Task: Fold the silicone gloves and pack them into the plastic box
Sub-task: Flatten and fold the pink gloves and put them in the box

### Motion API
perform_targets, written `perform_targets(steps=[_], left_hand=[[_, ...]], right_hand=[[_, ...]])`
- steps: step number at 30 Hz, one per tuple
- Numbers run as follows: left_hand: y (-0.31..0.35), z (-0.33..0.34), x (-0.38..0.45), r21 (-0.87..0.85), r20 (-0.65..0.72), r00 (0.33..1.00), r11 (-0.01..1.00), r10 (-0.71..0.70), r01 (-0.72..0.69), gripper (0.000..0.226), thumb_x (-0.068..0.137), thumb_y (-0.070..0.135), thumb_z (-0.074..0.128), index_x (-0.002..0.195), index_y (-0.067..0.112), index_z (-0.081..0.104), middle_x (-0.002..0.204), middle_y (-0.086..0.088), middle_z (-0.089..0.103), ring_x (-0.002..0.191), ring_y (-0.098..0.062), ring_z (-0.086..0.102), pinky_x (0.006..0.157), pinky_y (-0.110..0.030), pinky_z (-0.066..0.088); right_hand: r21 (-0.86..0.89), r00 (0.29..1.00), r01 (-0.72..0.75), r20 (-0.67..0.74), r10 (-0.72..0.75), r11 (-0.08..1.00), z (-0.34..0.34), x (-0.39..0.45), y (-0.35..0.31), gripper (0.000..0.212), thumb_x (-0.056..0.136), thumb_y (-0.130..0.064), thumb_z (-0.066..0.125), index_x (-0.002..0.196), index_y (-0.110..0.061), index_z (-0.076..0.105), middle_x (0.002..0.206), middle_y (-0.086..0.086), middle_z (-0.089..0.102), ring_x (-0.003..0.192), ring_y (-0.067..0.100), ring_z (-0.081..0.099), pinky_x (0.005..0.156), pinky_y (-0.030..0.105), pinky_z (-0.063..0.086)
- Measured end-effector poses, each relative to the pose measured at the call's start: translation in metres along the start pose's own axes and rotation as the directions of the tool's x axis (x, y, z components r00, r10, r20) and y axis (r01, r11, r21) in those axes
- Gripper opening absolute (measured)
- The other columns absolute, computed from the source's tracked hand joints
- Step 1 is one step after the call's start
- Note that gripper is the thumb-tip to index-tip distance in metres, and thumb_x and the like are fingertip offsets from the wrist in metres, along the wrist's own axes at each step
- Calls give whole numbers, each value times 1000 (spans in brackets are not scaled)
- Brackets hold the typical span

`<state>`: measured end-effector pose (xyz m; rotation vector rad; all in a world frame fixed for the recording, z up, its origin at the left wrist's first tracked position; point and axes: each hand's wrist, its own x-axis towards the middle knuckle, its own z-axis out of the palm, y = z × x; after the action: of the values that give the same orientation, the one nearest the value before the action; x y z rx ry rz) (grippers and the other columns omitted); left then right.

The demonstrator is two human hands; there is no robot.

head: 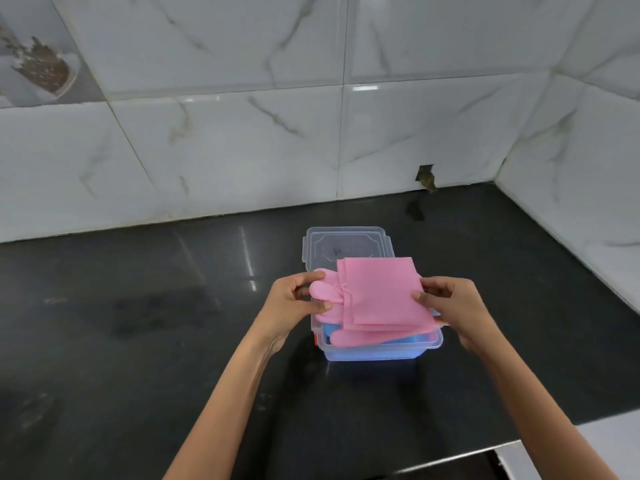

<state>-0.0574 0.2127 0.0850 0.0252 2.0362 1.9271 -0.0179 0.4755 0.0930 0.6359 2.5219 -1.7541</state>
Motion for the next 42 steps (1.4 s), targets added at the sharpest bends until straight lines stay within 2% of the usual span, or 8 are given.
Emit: perform_targets(steps=[3, 14, 18, 21, 25, 30, 36, 42], left_hand=[[-6, 10, 1, 53, -6, 999, 998, -34, 34, 53, 71, -13, 73, 118, 9, 64, 105, -3, 65, 92, -14, 60, 67, -17, 56], [-6, 6, 3, 321, -27, 999, 946, -36, 43, 60, 67, -6, 80, 122, 12, 63, 118, -7, 62, 100, -21, 59, 86, -33, 56], [5, 8, -1, 716, 23, 982, 683, 187, -147, 61, 69, 24, 84, 126, 18, 62, 137, 0, 52, 119, -21, 50, 103, -38, 46], [17, 18, -3, 878, 212, 882, 313, 421, -361, 51, 82, 42, 68, 129, 23, 60, 147, 4, 45, 132, -20, 42, 107, -35, 37], [9, 32, 8, 870, 490, 858, -32, 153, -491, 52, 96, 49, 40, 144, 28, 38, 160, 10, 20, 144, -15, 24, 114, -31, 18], [1, 30, 21, 866, 497, 865, -98, 65, -490, 60, 95, 52, 41, 148, 24, 31, 160, 8, 21, 141, -15, 29, 110, -30, 24], [0, 38, 36, 866, 459, 886, -191, -62, -462, 67, 91, 48, 52, 147, 17, 34, 154, 2, 35, 136, -21, 38, 113, -34, 27], [-8, 39, 43, 860, 444, 891, -237, -92, -453, 70, 90, 48, 53, 147, 14, 32, 151, -1, 39, 134, -23, 41, 116, -36, 26]], right_hand=[[-118, 998, 53, -29, -56, 992, -1, 3, 7, 38, 83, -5, 68, 122, -9, 63, 105, 9, 68, 96, 26, 64, 84, 49, 57], [-625, 987, 134, 15, -160, 769, 8, 8, 10, 47, 83, -26, 70, 129, -22, 58, 117, 4, 62, 94, 21, 63, 85, 33, 52], [-798, 927, 290, 96, -363, 529, 3, 4, 13, 51, 78, -41, 73, 126, -31, 58, 131, -6, 55, 113, 16, 55, 82, 33, 52], [-772, 859, 487, 338, -385, 408, -3, 9, 19, 62, 81, -50, 65, 138, -35, 45, 154, -10, 31, 142, 14, 29, 112, 37, 32], [-809, 831, 548, 501, -240, 211, 0, 21, 29, 76, 85, -57, 54, 149, -33, 21, 160, -9, 1, 149, 15, 0, 119, 42, -1], [-829, 823, 554, 532, -198, 78, 6, 28, 32, 84, 85, -57, 55, 151, -30, 9, 160, -3, -9, 149, 19, -5, 119, 45, -2], [-826, 814, 563, 557, -164, -9, 12, 32, 17, 82, 86, -45, 61, 150, -27, 15, 161, 1, -5, 149, 21, -1, 119, 47, 3], [-788, 703, 614, 567, -428, -35, 8, 20, 17, 69, 49, -39, 92, 112, -21, 71, 127, 3, 64, 116, 18, 62, 99, 46, 46]])
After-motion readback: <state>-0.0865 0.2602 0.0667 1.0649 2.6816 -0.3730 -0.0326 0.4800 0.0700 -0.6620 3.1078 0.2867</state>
